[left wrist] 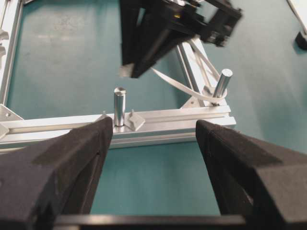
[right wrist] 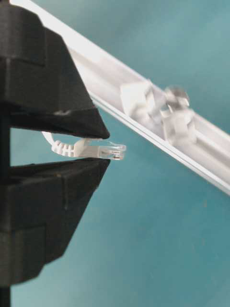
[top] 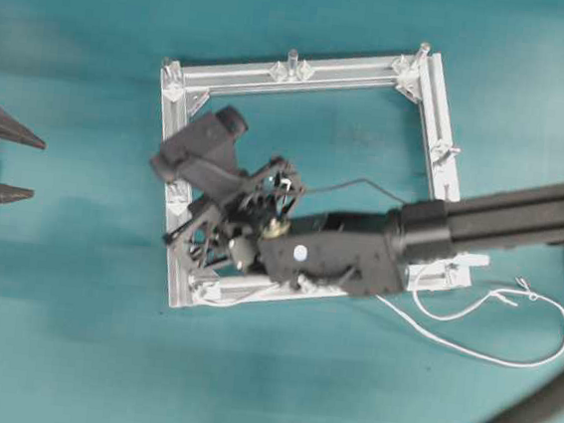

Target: Move the cable alternately left and right between 8 pins so it hooks onto each one.

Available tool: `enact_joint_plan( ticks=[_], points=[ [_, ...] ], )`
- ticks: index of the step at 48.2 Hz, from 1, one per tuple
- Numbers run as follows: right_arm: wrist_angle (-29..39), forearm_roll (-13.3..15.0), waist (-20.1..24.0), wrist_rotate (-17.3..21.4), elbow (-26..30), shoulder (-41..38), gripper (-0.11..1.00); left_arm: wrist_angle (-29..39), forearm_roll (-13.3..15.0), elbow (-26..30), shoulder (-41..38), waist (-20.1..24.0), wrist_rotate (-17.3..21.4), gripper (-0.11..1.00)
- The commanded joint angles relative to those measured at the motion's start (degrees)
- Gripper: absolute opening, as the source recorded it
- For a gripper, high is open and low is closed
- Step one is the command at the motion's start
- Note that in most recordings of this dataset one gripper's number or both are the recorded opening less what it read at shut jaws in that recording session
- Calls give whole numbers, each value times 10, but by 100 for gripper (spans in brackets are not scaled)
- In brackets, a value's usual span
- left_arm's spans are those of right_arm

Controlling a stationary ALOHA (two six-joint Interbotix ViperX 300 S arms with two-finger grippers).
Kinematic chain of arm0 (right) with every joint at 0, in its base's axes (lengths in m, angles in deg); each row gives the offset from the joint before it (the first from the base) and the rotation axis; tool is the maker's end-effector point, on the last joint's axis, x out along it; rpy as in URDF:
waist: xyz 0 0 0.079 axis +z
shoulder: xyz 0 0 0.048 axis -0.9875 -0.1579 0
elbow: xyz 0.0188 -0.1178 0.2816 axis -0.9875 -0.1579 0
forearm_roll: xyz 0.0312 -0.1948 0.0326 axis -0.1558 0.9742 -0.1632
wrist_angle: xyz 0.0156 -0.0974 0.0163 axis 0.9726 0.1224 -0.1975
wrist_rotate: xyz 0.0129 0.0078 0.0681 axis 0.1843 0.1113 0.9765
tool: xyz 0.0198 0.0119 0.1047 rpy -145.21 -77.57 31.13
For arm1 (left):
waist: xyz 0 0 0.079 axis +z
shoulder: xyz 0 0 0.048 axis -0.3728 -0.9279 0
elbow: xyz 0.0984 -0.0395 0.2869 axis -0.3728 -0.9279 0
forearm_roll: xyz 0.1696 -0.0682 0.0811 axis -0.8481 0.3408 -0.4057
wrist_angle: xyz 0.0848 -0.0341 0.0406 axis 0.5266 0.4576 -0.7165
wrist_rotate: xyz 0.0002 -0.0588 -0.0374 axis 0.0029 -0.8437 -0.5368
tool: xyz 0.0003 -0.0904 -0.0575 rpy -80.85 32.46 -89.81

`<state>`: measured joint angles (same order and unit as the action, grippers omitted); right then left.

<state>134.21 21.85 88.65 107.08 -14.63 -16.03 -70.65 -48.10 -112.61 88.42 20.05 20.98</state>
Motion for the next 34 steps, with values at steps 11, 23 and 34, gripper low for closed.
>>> enact_joint_plan(
  ticks=[11,23,34],
  points=[
    [-56,-147,-87,-223,23,25,17,-5,-2,15,-6,2,1,73],
    [-32,-188,-117,-338,101,-15,17,-5,-2,15,-6,3,1,73],
    [15,-257,-127,-459,204,-74,17,-5,-2,15,-6,2,1,73]
  ],
)
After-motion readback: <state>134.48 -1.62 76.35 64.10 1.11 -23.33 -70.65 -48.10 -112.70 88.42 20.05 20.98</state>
